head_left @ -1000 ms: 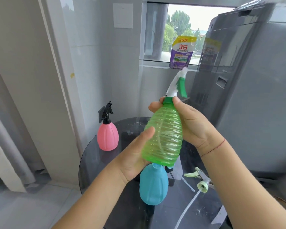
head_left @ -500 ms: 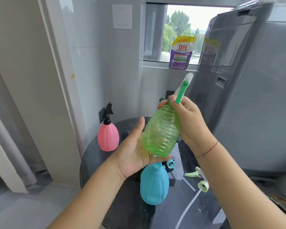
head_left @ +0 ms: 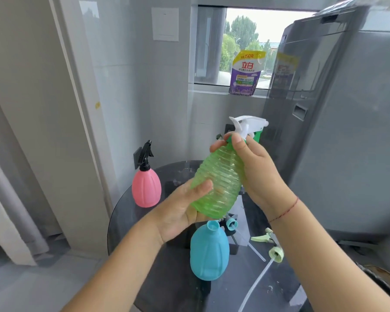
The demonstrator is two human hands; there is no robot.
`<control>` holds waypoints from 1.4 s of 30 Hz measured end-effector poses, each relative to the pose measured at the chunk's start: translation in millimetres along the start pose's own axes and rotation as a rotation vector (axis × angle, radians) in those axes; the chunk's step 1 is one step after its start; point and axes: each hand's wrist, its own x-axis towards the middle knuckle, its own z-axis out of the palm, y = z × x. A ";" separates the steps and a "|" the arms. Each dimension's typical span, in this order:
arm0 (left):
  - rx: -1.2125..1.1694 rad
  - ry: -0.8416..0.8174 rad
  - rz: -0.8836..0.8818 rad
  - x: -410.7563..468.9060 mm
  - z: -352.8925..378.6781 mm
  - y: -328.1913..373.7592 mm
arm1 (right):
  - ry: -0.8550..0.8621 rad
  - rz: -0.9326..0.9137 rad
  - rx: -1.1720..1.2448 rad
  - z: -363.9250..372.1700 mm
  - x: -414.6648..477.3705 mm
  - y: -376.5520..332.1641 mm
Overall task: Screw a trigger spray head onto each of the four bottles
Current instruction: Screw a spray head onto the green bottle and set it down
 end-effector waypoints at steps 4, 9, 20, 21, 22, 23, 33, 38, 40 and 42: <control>0.677 0.564 0.218 7.8 18.1 -13.6 | 0.132 0.027 -0.102 6.1 3.4 9.9; 0.610 0.613 0.320 7.3 28.9 -28.9 | 0.177 -0.022 -0.149 8.1 3.3 11.8; 0.626 0.550 0.206 7.7 18.0 -19.1 | 0.140 -0.036 -0.166 7.6 -1.9 6.5; 0.675 0.590 0.223 8.2 19.3 -21.3 | 0.164 -0.037 -0.186 9.6 -2.0 6.9; 0.711 0.617 0.234 8.5 19.7 -23.1 | 0.181 -0.042 -0.201 10.7 -1.7 7.2; 0.740 0.629 0.235 8.2 19.5 -24.2 | 0.195 -0.048 -0.217 12.0 -1.3 8.0; 0.932 0.695 0.292 7.5 1.6 -11.6 | 0.033 0.012 -0.295 25.7 5.9 10.9; 0.893 0.783 0.342 10.4 0.3 -21.9 | -0.028 -0.047 -0.460 36.1 9.3 14.0; 0.876 0.813 0.379 13.4 -4.0 -27.2 | 0.026 -0.072 -0.512 46.3 11.1 21.8; 0.843 0.812 0.411 14.7 -16.4 -29.2 | 0.034 -0.065 -0.515 53.7 14.5 30.3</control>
